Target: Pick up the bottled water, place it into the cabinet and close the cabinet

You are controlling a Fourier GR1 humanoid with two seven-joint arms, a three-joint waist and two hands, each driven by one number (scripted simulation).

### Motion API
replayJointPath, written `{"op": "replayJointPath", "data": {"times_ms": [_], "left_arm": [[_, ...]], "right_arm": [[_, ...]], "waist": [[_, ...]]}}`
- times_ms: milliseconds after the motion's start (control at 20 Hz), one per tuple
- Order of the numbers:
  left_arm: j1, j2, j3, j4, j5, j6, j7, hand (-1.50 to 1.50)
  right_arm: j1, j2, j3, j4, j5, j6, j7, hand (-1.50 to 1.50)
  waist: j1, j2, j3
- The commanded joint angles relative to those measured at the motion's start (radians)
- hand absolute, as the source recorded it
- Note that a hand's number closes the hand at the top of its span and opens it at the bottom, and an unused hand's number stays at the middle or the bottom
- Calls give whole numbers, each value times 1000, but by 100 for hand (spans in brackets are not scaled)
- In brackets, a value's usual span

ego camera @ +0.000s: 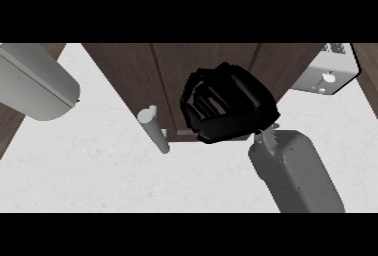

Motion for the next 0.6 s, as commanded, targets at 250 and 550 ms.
{"op": "replayJointPath", "data": {"times_ms": [250,550], "left_arm": [[79,-75,99,4,51,-135,36,-150],[-11,-63,82,30,58,-89,92,-150]], "right_arm": [[-189,-53,-127,274,-44,162,-44,150],[-265,2,-112,389,-20,168,-59,150]], "waist": [[5,-1,0],[2,5,0]]}}
